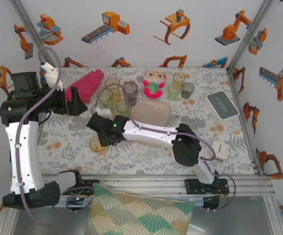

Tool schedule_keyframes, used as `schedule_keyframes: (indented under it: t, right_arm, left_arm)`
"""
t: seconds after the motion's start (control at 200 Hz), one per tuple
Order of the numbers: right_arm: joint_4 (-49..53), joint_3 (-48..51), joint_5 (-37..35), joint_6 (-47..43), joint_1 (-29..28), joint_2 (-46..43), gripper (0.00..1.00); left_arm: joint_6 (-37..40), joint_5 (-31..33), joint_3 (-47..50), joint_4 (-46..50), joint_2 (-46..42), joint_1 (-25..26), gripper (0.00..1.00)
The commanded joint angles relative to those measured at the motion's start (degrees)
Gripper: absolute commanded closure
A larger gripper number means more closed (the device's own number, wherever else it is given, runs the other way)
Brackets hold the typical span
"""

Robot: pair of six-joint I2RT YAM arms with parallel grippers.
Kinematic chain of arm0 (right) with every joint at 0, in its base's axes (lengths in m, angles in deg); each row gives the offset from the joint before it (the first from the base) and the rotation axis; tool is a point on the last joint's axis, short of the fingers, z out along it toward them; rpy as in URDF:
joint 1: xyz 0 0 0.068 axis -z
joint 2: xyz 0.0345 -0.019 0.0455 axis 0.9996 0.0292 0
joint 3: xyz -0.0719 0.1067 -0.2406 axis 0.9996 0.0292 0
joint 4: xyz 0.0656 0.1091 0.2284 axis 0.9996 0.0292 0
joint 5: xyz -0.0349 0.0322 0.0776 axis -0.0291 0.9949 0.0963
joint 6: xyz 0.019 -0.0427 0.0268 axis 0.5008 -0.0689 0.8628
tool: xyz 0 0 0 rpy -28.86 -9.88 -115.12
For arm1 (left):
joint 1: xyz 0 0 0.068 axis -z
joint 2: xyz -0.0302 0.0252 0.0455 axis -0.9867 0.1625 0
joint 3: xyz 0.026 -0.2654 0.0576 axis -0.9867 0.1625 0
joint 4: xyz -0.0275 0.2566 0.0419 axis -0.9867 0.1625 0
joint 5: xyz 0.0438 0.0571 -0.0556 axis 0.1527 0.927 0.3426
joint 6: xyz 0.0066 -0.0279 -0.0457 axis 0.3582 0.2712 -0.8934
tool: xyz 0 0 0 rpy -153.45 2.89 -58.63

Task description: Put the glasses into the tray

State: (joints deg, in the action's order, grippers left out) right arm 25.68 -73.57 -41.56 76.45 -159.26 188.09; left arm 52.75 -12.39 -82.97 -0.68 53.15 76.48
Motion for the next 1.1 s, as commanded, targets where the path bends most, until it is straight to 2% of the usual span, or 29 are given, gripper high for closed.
schedule_keyframes:
  t: [0.0, 1.092]
  right_arm:
    - [0.53, -1.62, -2.46, 0.52, -0.38, 1.15, 0.61]
    - [1.77, -2.23, -2.49, -0.03, 0.54, 3.63, 0.78]
  left_arm:
    - [-0.73, -1.67, -0.64, -0.69, -0.08, -0.32, 0.03]
    - [-0.36, -0.79, 0.04, -0.96, -0.10, -0.32, 0.03]
